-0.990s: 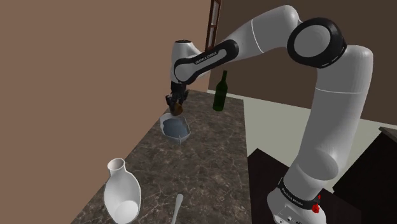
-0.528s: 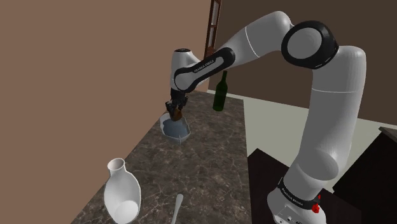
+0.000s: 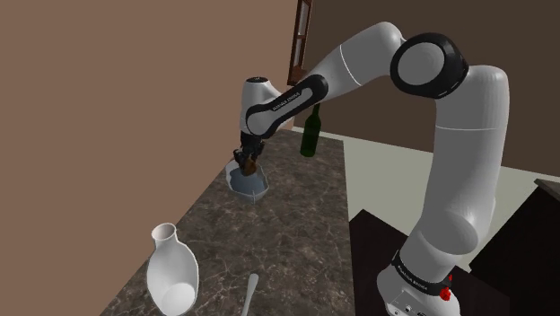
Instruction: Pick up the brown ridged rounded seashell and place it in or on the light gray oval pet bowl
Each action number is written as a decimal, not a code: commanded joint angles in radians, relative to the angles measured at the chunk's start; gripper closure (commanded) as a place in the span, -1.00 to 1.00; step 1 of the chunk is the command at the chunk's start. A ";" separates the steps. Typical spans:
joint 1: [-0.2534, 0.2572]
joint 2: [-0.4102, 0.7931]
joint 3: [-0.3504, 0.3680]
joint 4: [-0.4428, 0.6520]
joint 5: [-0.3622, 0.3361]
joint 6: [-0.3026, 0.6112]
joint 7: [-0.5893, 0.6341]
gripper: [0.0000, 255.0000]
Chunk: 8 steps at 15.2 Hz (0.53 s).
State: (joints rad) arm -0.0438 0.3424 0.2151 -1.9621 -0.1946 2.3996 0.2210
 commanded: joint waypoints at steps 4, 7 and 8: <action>0.000 0.000 0.000 0.000 0.000 0.000 0.000 -1.00; 0.000 0.000 0.000 0.000 0.000 0.000 0.000 -1.00; 0.000 0.000 0.000 0.000 0.000 0.000 0.000 -1.00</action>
State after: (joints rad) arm -0.0436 0.3426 0.2151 -1.9619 -0.1947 2.4000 0.2212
